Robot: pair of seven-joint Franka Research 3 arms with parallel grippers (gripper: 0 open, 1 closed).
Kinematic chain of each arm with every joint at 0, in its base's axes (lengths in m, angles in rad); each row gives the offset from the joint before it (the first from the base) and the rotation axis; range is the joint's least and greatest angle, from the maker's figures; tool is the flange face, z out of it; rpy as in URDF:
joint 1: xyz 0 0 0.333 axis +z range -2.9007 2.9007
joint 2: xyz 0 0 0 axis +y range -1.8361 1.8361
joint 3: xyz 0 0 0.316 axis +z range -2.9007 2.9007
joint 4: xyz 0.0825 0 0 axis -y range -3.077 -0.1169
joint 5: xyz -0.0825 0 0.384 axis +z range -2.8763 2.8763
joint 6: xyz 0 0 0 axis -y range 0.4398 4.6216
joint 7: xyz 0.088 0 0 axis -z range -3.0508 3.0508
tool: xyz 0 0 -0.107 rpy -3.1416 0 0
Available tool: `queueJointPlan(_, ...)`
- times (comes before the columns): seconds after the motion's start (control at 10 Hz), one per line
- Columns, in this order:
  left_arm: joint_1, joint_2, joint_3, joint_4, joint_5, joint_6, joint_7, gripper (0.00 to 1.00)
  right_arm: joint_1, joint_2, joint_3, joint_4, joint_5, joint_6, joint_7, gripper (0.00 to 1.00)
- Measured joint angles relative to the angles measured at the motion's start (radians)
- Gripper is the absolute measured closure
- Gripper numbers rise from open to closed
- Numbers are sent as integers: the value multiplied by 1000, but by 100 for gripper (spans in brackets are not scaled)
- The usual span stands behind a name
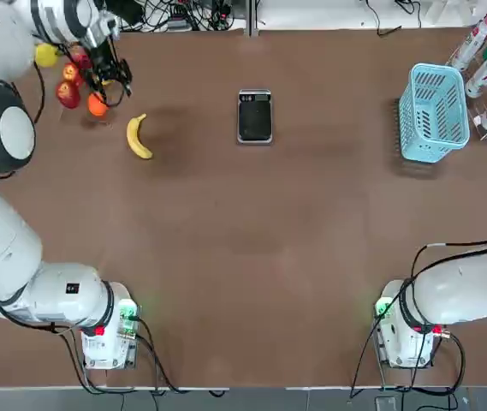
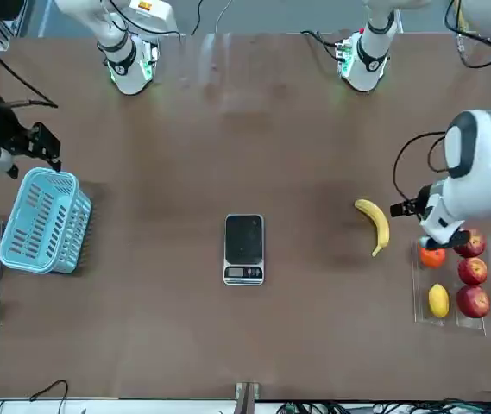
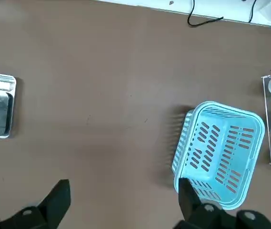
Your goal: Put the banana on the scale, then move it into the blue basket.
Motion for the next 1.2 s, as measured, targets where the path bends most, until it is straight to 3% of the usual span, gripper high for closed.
queueJointPlan(0.2,1,3,0,-181,0,212,-9,10,-2,0,-4,-1,0,0,0,0)
queueJointPlan(0.3,2,8,0,-227,0,267,-21,16,-2,0,-5,-1,0,0,0,0)
queueJointPlan(0.9,3,150,1,-242,0,487,-62,21,-2,0,-4,-2,2,4,15,0)
queueJointPlan(1.1,3,158,1,-232,0,494,-70,33,-2,0,-4,-2,2,2,23,0)
queueJointPlan(1.2,3,158,1,-225,0,494,-71,48,-2,0,-4,-2,2,1,24,0)
